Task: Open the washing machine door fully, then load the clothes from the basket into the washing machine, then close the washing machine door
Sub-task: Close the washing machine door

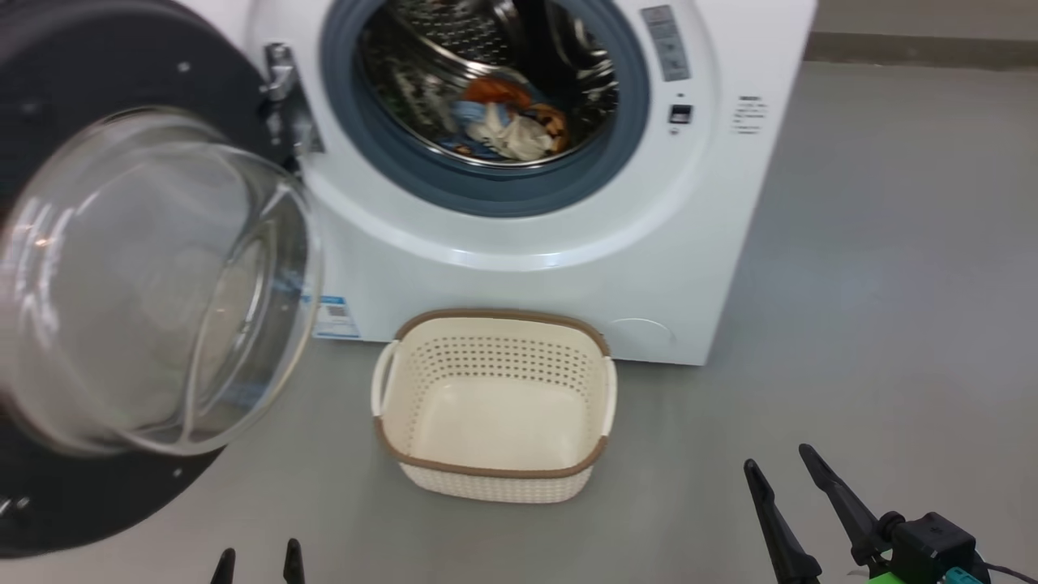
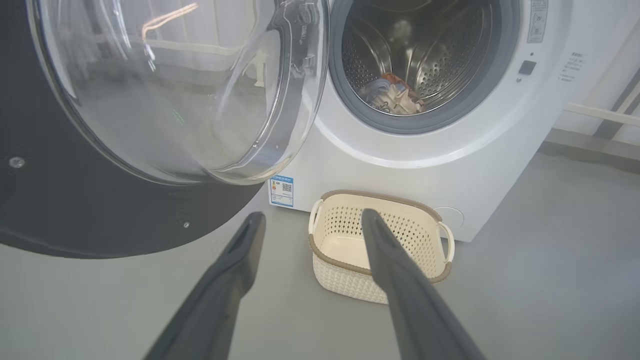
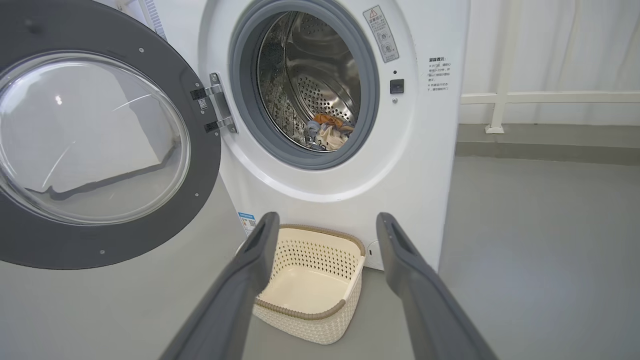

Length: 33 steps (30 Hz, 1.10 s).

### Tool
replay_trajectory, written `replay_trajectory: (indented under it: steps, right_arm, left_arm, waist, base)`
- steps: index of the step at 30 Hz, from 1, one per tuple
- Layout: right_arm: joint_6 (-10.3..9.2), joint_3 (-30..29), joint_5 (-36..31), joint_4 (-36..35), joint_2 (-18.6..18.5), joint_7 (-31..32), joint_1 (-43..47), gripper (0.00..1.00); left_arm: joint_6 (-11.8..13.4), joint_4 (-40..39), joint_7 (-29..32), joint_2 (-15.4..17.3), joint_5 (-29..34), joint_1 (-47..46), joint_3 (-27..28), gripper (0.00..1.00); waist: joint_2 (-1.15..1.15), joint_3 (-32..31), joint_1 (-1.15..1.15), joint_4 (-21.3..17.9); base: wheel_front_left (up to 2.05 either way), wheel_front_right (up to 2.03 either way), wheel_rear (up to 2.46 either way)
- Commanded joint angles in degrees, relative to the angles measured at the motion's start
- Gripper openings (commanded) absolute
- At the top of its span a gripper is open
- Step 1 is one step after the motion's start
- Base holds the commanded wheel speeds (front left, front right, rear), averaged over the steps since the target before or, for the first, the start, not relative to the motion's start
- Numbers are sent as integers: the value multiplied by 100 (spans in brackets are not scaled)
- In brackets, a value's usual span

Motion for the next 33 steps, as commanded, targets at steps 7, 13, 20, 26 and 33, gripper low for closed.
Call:
replay_trajectory:
  steps: [7, 13, 20, 26, 33]
  right_arm:
    - [9, 153, -36, -127, -24, -27, -34, 100]
    - [9, 161, -45, -126, -16, -27, -25, 100]
    - [9, 170, -56, -134, -6, -27, -10, 100]
    - [9, 373, -32, -79, -95, -27, -202, 100]
    - [9, 566, 32, 14, -192, -27, -425, 100]
  left_arm:
    - [-17, -144, -37, 10, 89, -21, 248, 100]
    - [-32, -177, -37, 10, 94, -15, 264, 100]
    - [-26, -221, -37, 10, 82, 5, 305, 100]
    - [98, -392, -37, 10, -39, 64, 397, 100]
    - [278, -574, -37, 10, -189, 132, 408, 100]
  waist:
    - [0, -149, 0, 1131]
    - [0, -208, 0, 1598]
    - [0, -259, 0, 2072]
    - [0, -164, 0, 2153]
    - [0, -83, 0, 2212]
  base:
    - [0, 0, 0]
    - [0, 0, 0]
    - [0, 0, 0]
    - [0, 0, 0]
    - [0, 0, 0]
